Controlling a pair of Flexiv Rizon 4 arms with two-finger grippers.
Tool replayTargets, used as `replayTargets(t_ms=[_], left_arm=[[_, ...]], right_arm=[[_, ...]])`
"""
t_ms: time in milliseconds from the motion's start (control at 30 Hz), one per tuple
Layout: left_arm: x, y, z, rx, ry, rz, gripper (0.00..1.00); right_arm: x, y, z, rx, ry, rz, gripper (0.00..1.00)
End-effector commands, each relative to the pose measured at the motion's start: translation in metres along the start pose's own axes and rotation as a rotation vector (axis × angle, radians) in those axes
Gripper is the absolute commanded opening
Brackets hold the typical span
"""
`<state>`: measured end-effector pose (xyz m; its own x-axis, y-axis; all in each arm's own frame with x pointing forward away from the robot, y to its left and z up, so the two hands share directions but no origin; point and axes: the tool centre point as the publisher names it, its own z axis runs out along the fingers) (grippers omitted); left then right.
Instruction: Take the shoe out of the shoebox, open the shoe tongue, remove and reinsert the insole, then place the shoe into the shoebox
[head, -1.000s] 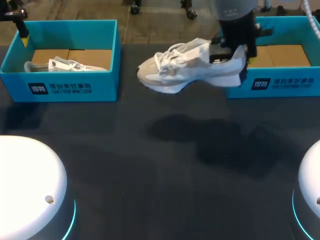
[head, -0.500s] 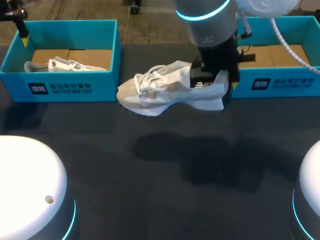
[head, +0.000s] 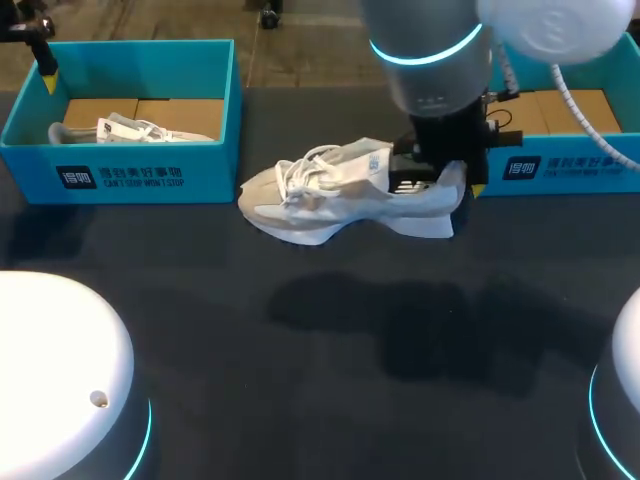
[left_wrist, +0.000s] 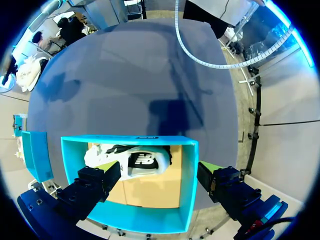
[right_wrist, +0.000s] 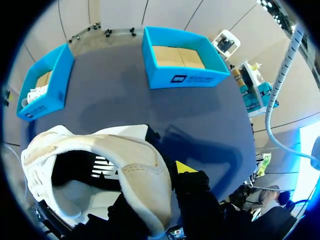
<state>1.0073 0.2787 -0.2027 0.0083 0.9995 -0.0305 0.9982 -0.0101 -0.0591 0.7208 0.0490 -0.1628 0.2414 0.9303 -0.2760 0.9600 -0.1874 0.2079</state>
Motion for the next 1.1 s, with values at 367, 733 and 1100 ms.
replayTargets(t_ms=[367, 733, 1100], left_arm=[[0.000, -0.002, 0.000, -0.004, 0.001, 0.001, 1.00], [0.000, -0.002, 0.000, -0.004, 0.001, 0.001, 1.00], [0.000, -0.002, 0.000, -0.004, 0.001, 0.001, 1.00]], right_arm=[[-0.001, -0.001, 0.008, 0.010, 0.016, -0.015, 0.00], [0.009, -0.027, 0.072, 0.066, 0.070, -0.039, 0.00], [0.023, -0.048, 0.126, 0.098, 0.103, -0.029, 0.00]])
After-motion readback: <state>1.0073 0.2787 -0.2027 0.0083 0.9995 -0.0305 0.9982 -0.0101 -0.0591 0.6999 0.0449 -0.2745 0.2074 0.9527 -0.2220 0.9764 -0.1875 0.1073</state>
